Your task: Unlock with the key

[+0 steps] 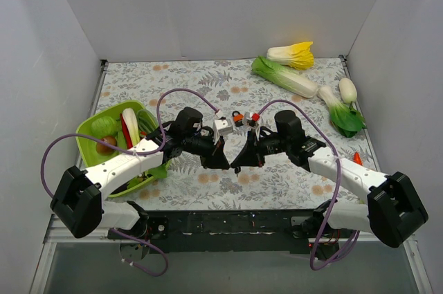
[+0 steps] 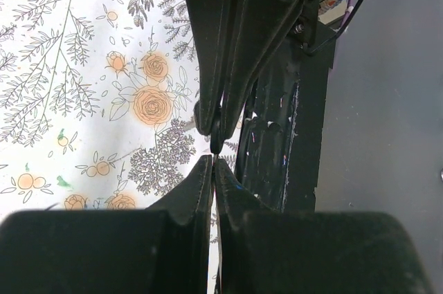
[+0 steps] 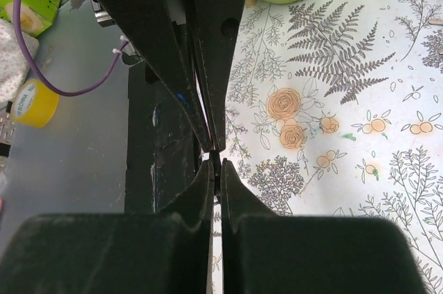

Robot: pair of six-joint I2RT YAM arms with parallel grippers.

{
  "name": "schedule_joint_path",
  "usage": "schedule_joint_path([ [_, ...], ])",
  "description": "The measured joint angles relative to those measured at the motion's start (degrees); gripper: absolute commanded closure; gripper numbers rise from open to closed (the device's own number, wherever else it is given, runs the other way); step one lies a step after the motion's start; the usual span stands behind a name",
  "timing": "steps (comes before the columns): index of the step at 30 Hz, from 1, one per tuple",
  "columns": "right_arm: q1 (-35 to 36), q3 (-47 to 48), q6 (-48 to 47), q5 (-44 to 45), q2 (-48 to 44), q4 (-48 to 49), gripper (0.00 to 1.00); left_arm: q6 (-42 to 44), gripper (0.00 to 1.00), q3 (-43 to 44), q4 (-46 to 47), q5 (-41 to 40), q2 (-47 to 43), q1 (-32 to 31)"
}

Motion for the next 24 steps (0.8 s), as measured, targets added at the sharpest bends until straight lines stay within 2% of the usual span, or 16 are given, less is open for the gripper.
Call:
schedule_joint_path([
  [2,-0.13,-0.07,0.11,-0.37,0.2,0.44,0.99,-0.15,0.98,0.0,0.02,-0.31,-0.02,0.0],
  [3,-0.22,-0.33,0.22,-0.46,0.2,0.9,0.99,-0.37,0.91,0.0,0.15,-0.5,-0.04,0.0],
  [5,-0.33,-0.92,0.68,-0.44,0.17,2.08,0.99,-1.03,0.54,0.0,0.31,-1.79,-0.22,-0.04],
  [6,-0.35,-1.31,1.2,-0.37,0.11,2.75,0.99,-1.53,0.43,-0.02,0.87,-2.67,-0.35,-0.15],
  [7,-0.33,-1.88,1.95,-0.28,-0.09,3.56,0.99,-1.84,0.25,-0.04,1.73,-3.32,-0.52,-0.22],
  [11,-0.31,-5.29,5.29,1.95,-2.29,6.19,0.99,-5.44,0.03,-0.79,5.92,-7.63,-4.26,-0.22],
  [17,-0.31,-11.72,13.29,7.96,-8.28,16.24,0.99,-13.94,0.02,-4.79,16.22,-15.02,-15.69,1.36],
  [24,-0.02,-16.98,25.14,14.38,-11.06,34.16,0.99,-35.95,0.02,-17.42,37.07,-24.59,-23.47,2.08],
])
